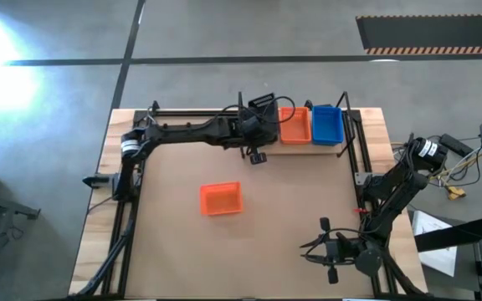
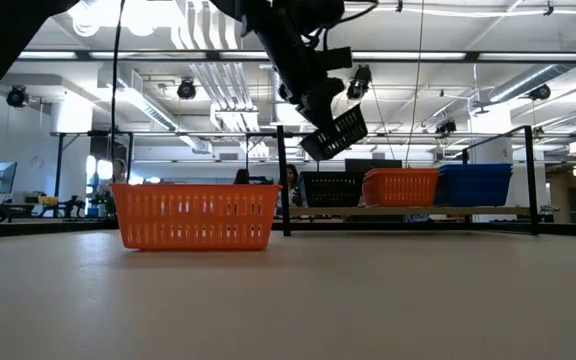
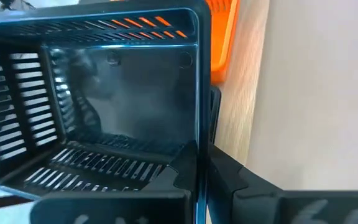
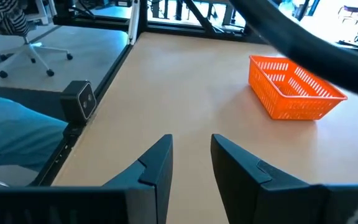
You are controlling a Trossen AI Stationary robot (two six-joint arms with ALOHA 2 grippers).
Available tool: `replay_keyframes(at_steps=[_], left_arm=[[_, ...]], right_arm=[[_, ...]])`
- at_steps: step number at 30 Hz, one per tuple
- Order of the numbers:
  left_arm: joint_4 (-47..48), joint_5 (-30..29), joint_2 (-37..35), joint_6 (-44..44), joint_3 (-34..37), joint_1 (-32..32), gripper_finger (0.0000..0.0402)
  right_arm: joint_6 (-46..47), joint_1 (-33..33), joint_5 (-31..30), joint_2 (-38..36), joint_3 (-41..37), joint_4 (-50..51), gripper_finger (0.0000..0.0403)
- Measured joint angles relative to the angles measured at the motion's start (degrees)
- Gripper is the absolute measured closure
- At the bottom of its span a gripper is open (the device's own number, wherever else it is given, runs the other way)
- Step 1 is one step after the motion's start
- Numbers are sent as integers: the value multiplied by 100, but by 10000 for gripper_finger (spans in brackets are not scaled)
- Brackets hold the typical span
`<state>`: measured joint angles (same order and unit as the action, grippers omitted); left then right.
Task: Stack baskets on shelf by color
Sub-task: Stack the black bin on the black bins on the shelf
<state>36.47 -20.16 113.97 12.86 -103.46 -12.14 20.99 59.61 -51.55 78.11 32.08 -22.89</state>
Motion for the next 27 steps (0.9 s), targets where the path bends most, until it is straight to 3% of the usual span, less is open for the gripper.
replay_keyframes(at_steps=[27], left_arm=[[32,236,2,-36,717,-63,401]], right_arm=[[2,0,-4,0,-7,-14,300]])
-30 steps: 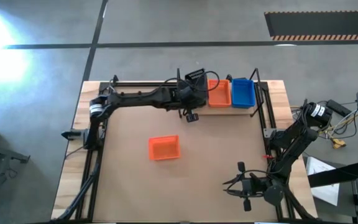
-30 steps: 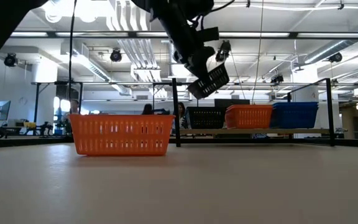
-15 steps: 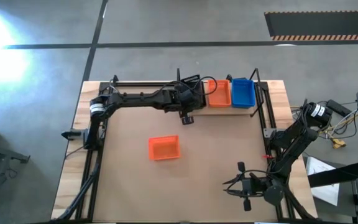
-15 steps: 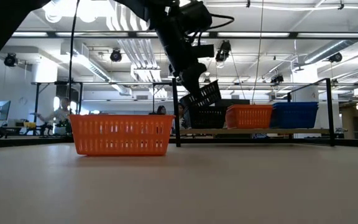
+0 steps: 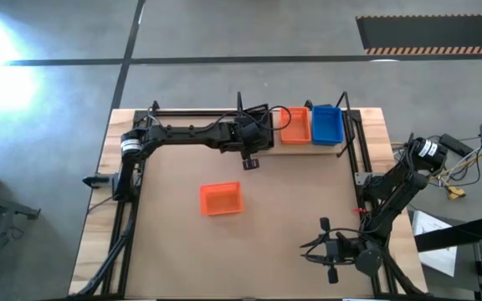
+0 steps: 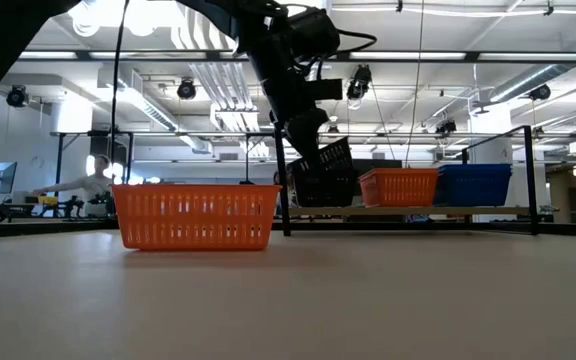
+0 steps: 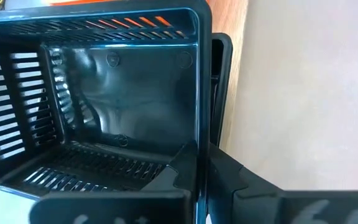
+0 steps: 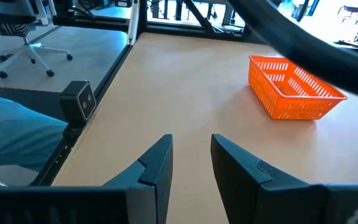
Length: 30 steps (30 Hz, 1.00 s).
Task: Stack baskets on shelf by color
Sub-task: Stack the black bin on the black bins on the shelf, then stack the orange bin on the orange bins on the shelf
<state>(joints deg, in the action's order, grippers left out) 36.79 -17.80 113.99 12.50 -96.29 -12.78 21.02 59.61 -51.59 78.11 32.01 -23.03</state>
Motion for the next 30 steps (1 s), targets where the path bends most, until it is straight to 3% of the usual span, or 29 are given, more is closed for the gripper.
replay_keyframes(at_steps=[15,21,26,30], left_arm=[[324,14,-46,39,-351,-2,300],[631,124,-79,168,-623,72,286],[671,62,-211,178,-619,450,286],[977,-686,-660,106,-573,1209,286]], right_arm=[[1,0,0,0,-6,2,300],[1,-2,0,0,-20,4,300],[-7,0,-13,0,-23,6,300],[8,0,-118,0,-113,19,300]])
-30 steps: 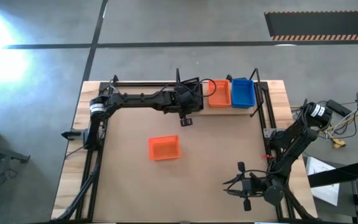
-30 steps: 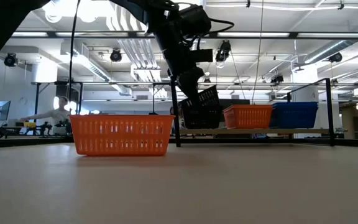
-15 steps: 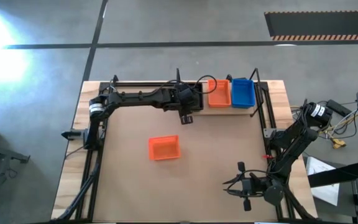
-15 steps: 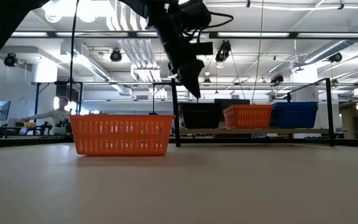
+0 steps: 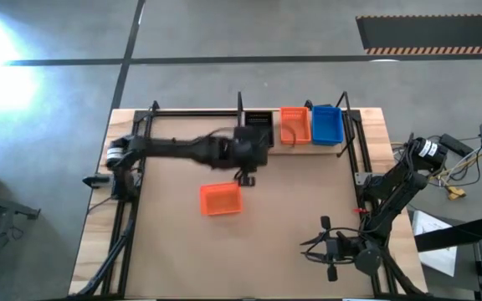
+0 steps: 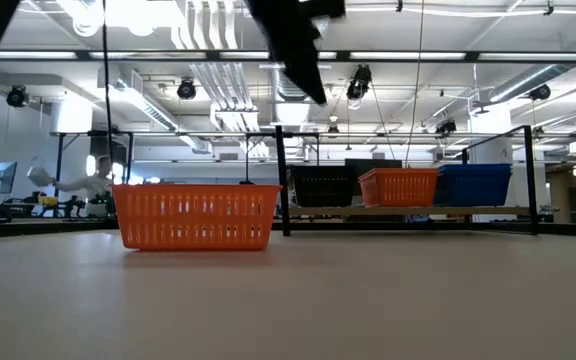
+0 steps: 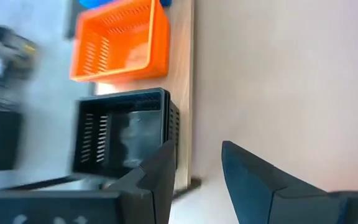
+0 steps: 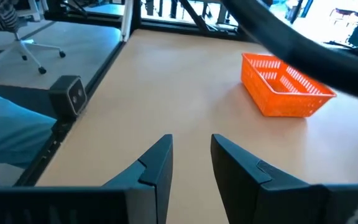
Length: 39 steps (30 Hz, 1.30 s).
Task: Stack baskets on shelf by color
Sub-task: Stack the orange bin on the orange bins on the shelf
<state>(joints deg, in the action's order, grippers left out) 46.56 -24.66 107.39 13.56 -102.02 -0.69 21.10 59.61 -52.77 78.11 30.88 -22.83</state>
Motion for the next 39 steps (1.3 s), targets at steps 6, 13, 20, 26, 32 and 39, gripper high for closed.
replay_keyframes(at_steps=[6,13,20,26,32,39], left_arm=[[1414,-1250,-504,-1562,221,1520,286],[3360,-1250,-993,-5023,1046,2906,286],[3080,-544,-1761,-7575,3139,3352,286],[959,-489,-2157,-7602,4950,3190,286],[-2528,-425,-1968,-6375,5813,3114,286],[-6649,-716,-945,-3993,5536,3038,286]], right_arm=[[500,0,-193,129,-219,-18,300],[687,-26,-317,980,-50,-439,300],[758,-246,-422,1902,500,-622,300],[420,-461,-426,1828,916,-196,300],[389,-439,-423,951,1294,1172,300],[22,-525,-426,271,1328,1444,300]])
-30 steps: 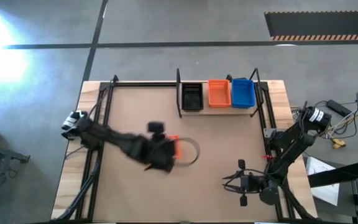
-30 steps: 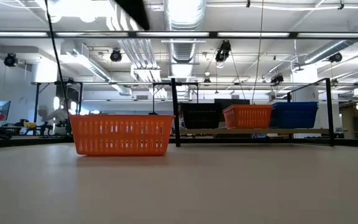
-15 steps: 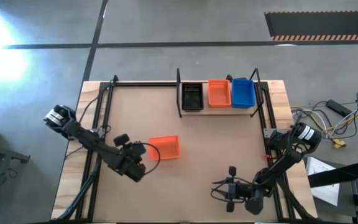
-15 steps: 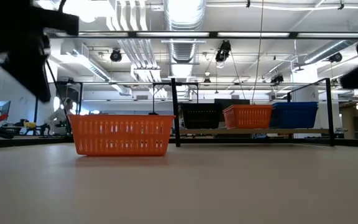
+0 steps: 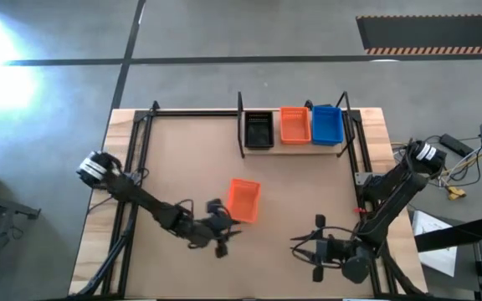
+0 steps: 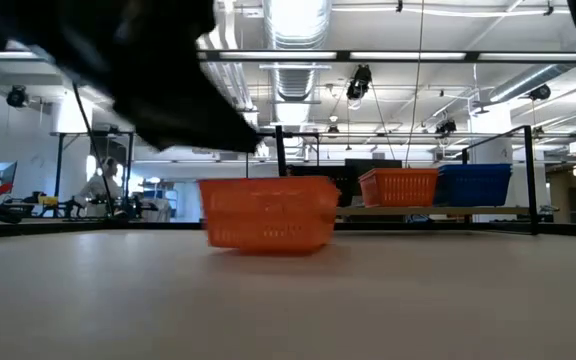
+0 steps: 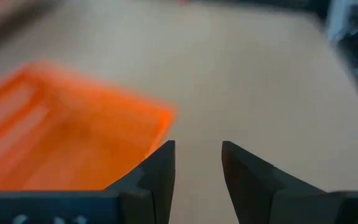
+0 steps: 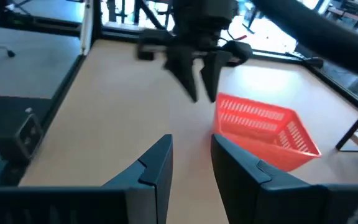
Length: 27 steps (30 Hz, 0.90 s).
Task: Stack baskets on shelf by color
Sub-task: Stack the orange bin on the orange bins on the shelf
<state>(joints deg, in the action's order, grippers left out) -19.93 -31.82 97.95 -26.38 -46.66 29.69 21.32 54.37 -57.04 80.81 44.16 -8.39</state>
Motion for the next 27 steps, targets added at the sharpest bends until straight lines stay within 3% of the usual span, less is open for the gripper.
replay_keyframes(at_steps=[2,4,6,10,15,19,22,27], left_arm=[[-703,-3,416,684,-320,-29,286],[-808,8,766,1125,-782,-40,286],[-257,7,953,1340,-1300,-9,286],[1762,-213,1021,1123,-2395,221,286],[4562,-1100,878,-502,-3277,653,286],[6096,-1196,767,-2375,-3336,1024,286],[6483,-1214,765,-3437,-3072,1269,286],[6233,-1251,765,-4616,-2371,1515,286]], right_arm=[[-17,-115,2,-2,2,-6,300],[16,-253,62,53,2,-35,300],[43,-486,459,131,2,-91,300],[59,-1128,1702,405,172,-139,300],[-410,-1922,2479,977,762,-14,293],[-507,-2551,3078,1552,1685,888,266],[-468,-2981,3416,2072,2530,1888,248],[-540,-3558,4065,2937,3785,3162,244]])
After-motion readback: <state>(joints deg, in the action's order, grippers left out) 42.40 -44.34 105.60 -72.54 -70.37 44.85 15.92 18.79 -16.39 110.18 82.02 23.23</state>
